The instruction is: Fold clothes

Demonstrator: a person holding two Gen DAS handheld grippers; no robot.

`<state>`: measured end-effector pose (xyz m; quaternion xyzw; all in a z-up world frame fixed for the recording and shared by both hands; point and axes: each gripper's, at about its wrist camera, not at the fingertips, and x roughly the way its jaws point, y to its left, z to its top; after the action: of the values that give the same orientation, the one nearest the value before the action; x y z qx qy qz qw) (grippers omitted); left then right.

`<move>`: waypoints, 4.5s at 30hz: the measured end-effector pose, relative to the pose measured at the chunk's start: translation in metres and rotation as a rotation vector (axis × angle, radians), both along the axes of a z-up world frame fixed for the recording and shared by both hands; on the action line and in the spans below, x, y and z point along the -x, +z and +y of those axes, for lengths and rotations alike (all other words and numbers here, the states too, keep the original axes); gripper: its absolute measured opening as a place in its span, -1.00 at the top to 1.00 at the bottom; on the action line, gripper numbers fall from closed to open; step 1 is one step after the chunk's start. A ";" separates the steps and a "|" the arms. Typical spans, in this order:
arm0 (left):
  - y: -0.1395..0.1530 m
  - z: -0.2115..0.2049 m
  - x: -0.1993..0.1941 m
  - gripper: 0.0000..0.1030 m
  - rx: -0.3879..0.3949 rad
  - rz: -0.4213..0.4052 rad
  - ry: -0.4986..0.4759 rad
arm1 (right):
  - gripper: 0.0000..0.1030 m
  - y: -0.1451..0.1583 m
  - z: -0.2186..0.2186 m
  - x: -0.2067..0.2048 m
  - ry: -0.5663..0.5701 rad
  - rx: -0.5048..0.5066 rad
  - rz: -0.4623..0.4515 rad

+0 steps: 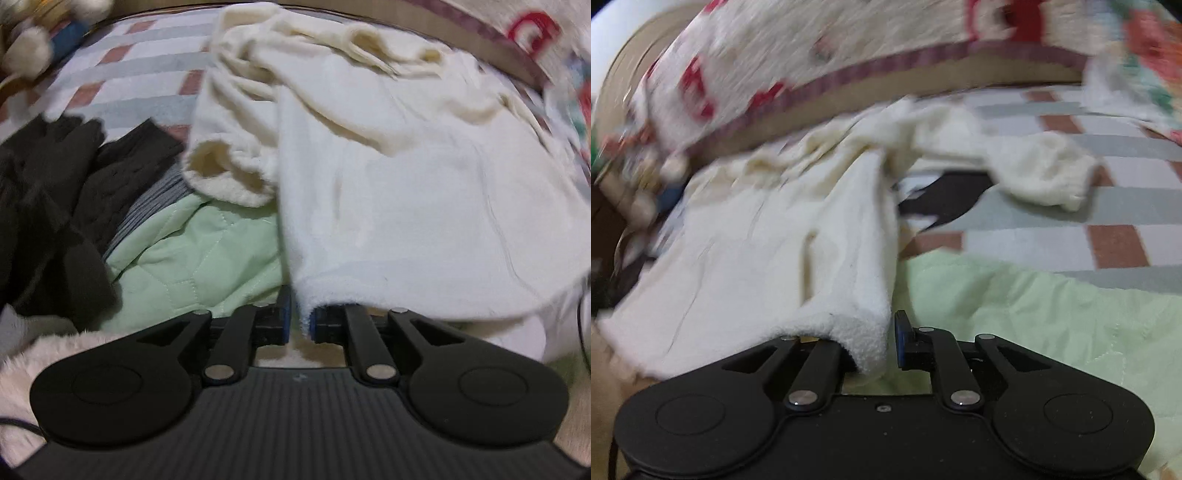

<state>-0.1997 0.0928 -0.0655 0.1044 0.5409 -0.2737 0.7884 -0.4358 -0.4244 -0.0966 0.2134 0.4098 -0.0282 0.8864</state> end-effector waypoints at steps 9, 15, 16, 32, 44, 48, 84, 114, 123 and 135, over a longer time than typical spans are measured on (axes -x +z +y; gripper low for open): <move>0.074 0.006 0.020 0.16 0.199 -0.063 -0.137 | 0.21 0.080 0.018 0.012 0.210 -0.079 -0.231; 0.074 -0.026 -0.020 0.16 0.123 -0.213 -0.145 | 0.19 0.104 0.003 -0.054 0.083 0.012 -0.257; 0.074 -0.035 -0.027 0.16 0.108 -0.244 -0.159 | 0.19 0.109 0.000 -0.074 0.056 0.047 -0.236; 0.017 -0.160 -0.226 -0.05 0.387 0.020 -0.028 | -0.04 0.112 0.053 -0.391 0.821 0.601 0.070; -0.070 -0.232 -0.286 -0.17 0.180 -0.017 0.159 | 0.27 0.011 -0.110 -0.414 0.322 0.379 0.072; -0.087 -0.228 -0.294 -0.22 0.408 0.114 0.266 | 0.09 0.001 -0.141 -0.422 0.195 0.266 0.083; -0.050 -0.276 -0.370 -0.21 0.326 -0.142 0.229 | 0.83 -0.007 -0.172 -0.445 -0.021 0.411 -0.045; -0.025 -0.374 -0.387 0.82 0.080 -0.437 -0.122 | 0.83 -0.014 -0.183 -0.468 0.045 0.412 -0.058; -0.042 -0.435 -0.302 -0.40 0.146 -0.507 -0.534 | 0.74 -0.024 -0.202 -0.455 -0.076 0.381 0.001; -0.067 -0.518 -0.321 0.89 -0.232 -0.623 -0.491 | 0.56 -0.009 -0.267 -0.345 -0.075 0.158 -0.088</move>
<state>0.1215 -0.4254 -0.1325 0.3961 0.2625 -0.3462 0.8089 -0.0909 -0.6910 -0.1060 0.1591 0.3589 -0.0842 0.9159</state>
